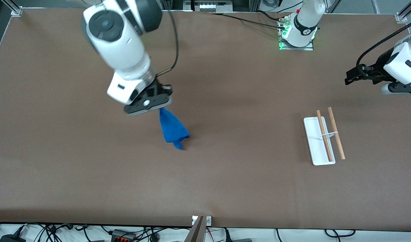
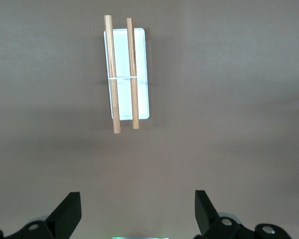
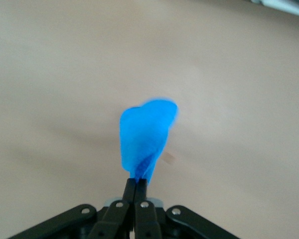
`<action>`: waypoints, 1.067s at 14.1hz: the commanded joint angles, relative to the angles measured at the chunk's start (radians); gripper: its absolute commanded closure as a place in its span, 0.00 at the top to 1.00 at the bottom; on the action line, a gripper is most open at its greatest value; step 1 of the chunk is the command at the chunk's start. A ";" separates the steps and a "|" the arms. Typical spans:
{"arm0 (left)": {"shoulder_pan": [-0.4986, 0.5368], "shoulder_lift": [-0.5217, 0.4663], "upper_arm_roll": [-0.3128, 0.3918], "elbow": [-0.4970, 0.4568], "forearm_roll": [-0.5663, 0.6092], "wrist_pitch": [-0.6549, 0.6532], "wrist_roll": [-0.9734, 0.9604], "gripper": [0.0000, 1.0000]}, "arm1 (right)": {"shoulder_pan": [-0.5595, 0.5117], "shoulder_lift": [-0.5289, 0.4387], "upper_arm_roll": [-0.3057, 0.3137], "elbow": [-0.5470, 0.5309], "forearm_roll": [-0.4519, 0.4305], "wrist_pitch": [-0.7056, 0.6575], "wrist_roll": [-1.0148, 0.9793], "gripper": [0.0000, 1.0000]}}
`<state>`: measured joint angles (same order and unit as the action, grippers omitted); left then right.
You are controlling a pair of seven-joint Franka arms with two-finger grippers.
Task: Pass towel and hang on rack
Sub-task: 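Lift the towel with the right gripper while the left gripper approaches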
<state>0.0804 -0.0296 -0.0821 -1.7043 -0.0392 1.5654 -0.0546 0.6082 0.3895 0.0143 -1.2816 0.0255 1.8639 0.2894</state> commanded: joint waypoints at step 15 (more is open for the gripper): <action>0.015 0.100 -0.004 0.009 -0.209 0.079 0.433 1.00 | 0.219 0.101 0.010 0.067 0.070 0.552 0.258 0.00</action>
<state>0.0793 0.0326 -0.0851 -1.7040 -0.1788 1.6037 0.1508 0.8175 0.4824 0.0284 -1.2413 0.0815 2.4111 0.5343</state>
